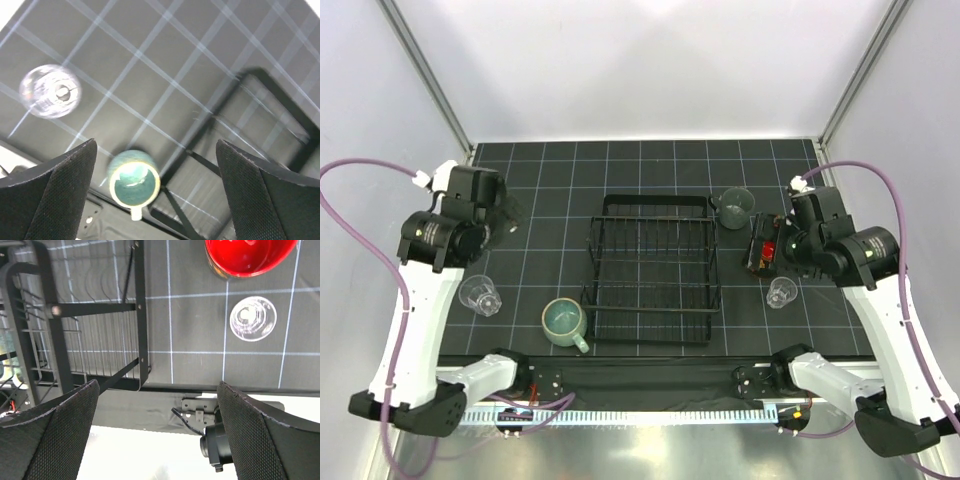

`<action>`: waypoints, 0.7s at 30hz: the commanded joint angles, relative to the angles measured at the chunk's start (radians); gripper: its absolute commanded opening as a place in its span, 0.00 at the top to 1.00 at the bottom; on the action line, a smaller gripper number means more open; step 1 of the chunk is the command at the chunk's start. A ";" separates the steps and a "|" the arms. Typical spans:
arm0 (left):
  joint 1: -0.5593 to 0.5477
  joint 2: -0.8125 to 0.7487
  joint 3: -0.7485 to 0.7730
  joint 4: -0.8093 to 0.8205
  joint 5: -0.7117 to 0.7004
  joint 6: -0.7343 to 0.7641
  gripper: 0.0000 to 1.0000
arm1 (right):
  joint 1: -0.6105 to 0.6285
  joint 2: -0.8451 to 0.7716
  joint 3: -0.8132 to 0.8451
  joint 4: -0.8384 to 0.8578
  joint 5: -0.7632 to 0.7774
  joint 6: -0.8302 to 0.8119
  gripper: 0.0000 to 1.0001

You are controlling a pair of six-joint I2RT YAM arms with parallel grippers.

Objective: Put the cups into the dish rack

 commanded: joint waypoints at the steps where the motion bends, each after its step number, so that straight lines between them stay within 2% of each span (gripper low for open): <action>1: 0.152 -0.013 -0.072 -0.208 0.066 0.054 0.04 | 0.003 -0.005 0.060 -0.168 -0.024 -0.071 0.00; 6: 0.317 0.018 -0.179 -0.178 0.087 0.058 0.09 | 0.003 -0.009 0.077 -0.163 -0.077 -0.101 0.00; 8: 0.333 0.047 -0.202 -0.158 0.091 0.042 0.17 | 0.003 -0.012 0.080 -0.163 -0.086 -0.109 0.00; 13: 0.399 0.091 -0.336 -0.077 0.096 0.013 0.25 | 0.005 -0.014 0.096 -0.171 -0.136 -0.120 0.00; 21: 0.420 0.145 -0.463 0.041 0.044 -0.037 0.26 | 0.005 -0.017 0.085 -0.142 -0.236 -0.157 0.00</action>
